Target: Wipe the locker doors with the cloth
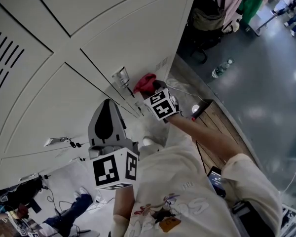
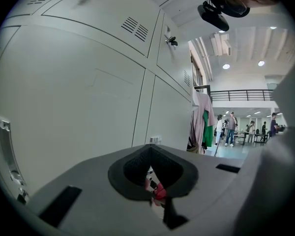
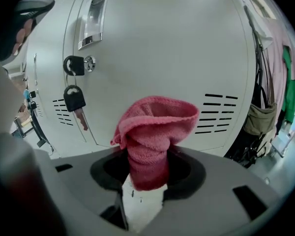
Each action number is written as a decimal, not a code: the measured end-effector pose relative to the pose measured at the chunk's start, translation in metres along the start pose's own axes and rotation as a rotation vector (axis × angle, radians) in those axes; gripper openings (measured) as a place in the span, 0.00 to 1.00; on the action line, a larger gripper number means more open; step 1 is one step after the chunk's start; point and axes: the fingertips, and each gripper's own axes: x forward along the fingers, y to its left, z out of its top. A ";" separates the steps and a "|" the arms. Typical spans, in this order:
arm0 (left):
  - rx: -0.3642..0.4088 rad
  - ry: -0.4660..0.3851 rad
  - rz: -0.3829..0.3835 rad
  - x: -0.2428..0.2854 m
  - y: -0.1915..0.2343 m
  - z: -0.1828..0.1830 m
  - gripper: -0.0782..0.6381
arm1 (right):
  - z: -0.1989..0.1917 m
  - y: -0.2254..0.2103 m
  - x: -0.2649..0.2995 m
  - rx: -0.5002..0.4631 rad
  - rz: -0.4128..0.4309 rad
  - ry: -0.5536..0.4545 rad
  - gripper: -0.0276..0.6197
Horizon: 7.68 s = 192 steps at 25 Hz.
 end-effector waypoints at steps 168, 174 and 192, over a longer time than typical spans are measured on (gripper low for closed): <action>-0.010 -0.078 0.020 -0.019 0.011 0.031 0.12 | 0.283 0.084 -0.207 0.015 0.269 -0.501 0.29; -0.008 -0.084 0.026 -0.023 0.011 0.036 0.12 | 0.296 0.086 -0.216 0.011 0.271 -0.528 0.29; 0.003 -0.087 0.039 -0.033 0.011 0.033 0.12 | 0.308 0.088 -0.242 0.016 0.260 -0.677 0.30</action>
